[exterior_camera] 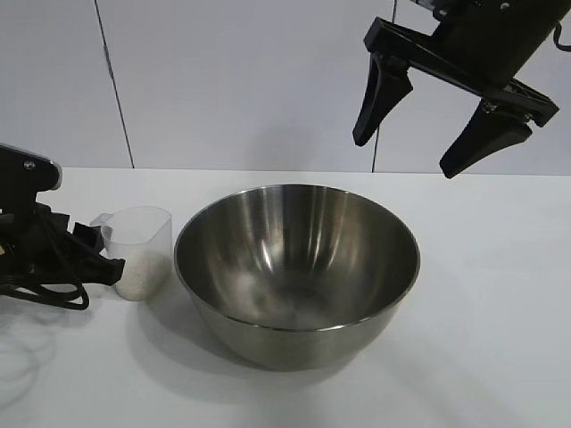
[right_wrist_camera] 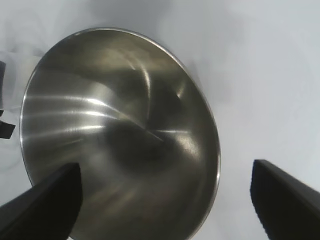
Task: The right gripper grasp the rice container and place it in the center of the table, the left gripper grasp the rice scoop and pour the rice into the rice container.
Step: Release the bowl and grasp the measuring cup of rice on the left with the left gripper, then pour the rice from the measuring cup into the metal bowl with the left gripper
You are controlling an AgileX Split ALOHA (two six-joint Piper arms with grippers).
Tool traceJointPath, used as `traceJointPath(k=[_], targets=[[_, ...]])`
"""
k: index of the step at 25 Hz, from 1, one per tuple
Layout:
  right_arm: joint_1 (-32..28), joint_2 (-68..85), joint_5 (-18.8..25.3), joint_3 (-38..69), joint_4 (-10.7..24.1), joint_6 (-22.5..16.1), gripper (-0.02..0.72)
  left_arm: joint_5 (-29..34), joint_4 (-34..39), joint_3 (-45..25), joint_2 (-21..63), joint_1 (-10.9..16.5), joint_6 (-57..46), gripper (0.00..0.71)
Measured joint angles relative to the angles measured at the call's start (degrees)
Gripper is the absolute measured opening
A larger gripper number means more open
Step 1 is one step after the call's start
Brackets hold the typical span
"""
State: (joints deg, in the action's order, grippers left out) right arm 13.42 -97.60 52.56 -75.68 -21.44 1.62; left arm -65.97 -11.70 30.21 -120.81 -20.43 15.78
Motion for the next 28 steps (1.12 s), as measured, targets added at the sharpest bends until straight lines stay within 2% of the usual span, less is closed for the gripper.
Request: traceJointPath(k=[12, 16, 28], targets=[[0.0, 0.0, 0.0, 0.0, 0.0, 0.0, 0.631, 0.0, 0.0, 0.0, 0.1, 0.0, -2.2, 0.037], [0.0, 0.0, 0.1, 0.0, 0.0, 0.0, 0.631, 0.3, 0.6, 0.0, 3.2, 0.0, -1.6, 0.015], [0.0, 0.0, 0.1, 0.0, 0.0, 0.0, 0.631, 0.3, 8.2, -0.1, 12.6, 0.1, 1.4, 0.013]])
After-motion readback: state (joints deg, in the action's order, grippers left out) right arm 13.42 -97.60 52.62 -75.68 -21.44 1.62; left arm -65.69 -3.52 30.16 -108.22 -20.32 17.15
